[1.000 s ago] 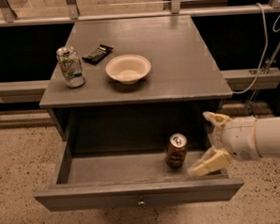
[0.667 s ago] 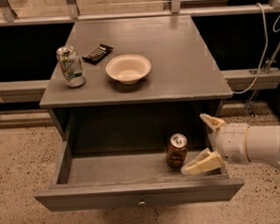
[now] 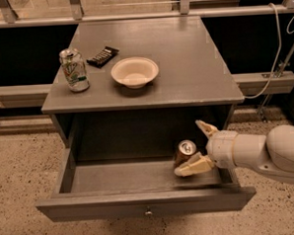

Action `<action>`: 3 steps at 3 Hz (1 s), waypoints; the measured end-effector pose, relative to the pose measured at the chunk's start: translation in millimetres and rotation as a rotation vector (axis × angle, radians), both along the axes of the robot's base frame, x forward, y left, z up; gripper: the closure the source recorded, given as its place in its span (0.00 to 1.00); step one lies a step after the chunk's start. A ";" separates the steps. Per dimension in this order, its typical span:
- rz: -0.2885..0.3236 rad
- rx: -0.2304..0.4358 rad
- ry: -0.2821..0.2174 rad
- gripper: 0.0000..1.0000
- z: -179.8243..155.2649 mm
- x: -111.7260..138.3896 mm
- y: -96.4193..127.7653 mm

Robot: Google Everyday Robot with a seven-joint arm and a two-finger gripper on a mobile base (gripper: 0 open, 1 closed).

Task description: Pick orange can from top drawer and place on counter

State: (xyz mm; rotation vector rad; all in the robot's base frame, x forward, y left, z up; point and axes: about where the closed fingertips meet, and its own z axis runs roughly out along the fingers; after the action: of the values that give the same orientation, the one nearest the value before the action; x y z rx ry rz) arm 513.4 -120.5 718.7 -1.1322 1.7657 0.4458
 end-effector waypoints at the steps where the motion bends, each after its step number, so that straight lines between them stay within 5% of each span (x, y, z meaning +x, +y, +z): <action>1: -0.004 0.019 0.028 0.06 -24.7 10.9 6.9; 2: -0.006 0.030 0.051 0.07 -39.9 13.9 9.4; 3: 0.002 0.059 0.076 0.33 -53.7 13.4 11.9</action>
Offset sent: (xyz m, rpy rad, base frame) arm 0.0176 0.0081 -0.0581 0.0408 0.0792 -0.0165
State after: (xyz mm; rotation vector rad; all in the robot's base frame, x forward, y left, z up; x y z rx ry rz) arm 526.8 -108.7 665.0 -1.0881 1.8055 0.5455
